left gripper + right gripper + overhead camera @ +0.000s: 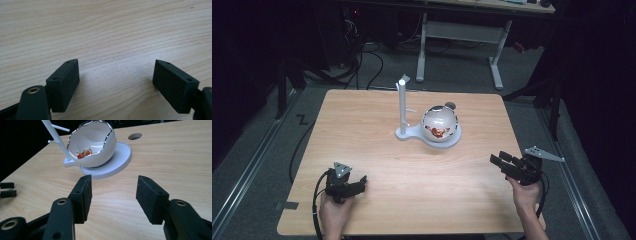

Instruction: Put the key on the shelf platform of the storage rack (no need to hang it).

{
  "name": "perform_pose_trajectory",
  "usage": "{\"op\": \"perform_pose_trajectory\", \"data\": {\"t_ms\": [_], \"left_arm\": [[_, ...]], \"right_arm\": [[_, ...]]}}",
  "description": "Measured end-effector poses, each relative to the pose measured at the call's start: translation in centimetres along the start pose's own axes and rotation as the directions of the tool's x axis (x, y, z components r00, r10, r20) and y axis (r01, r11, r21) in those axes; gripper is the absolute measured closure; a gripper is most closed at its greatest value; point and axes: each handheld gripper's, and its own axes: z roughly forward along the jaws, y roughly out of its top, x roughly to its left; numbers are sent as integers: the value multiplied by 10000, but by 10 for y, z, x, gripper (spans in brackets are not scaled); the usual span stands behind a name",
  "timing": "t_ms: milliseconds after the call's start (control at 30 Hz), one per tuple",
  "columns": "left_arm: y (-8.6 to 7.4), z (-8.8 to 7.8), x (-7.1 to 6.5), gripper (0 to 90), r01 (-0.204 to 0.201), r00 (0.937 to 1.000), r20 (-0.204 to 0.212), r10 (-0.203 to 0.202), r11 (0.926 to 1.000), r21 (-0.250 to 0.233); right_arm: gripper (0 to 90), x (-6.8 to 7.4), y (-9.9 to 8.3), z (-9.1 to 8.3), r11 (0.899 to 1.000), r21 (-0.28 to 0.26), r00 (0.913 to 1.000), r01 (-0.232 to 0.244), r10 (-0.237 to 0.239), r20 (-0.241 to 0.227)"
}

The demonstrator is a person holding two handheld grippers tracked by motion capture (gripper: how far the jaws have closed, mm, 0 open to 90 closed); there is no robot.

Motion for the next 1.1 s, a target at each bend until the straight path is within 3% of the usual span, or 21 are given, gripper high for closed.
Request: {"op": "perform_pose_trajectory", "data": {"t_ms": [1100], "left_arm": [[0, 0, 0, 217, 13, 10000, -6, -13, 10000, 1]], "right_arm": [[468, 12, -30, 38, 9963, 850, 9997, 94, -73, -252]]}}
